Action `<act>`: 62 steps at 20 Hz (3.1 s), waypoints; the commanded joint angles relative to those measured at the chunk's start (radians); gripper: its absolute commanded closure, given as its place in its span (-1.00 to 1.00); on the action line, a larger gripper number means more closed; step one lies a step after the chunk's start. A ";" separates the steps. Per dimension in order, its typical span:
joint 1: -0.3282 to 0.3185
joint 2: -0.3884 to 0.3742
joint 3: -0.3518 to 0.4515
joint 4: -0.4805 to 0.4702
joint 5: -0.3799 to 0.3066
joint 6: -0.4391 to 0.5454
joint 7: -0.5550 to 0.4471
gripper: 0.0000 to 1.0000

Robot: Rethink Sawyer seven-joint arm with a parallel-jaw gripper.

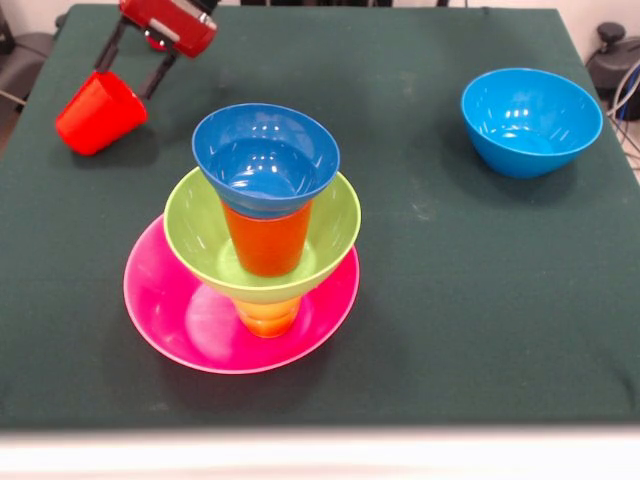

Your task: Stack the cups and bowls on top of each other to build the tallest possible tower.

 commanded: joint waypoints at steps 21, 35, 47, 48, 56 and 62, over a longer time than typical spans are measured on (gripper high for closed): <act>0.029 -0.054 0.181 -0.080 -0.043 0.092 -0.062 1.00; 0.052 -0.116 0.261 -0.085 -0.142 0.257 -0.031 -1.00; 0.085 -0.173 0.322 -0.063 -0.167 0.354 -0.025 -1.00; 0.086 -0.175 0.325 -0.060 -0.167 0.350 -0.025 -1.00; 0.093 -0.191 0.355 -0.067 -0.166 0.358 -0.028 -1.00; 0.104 -0.148 0.330 -0.074 -0.119 0.328 -0.024 -1.00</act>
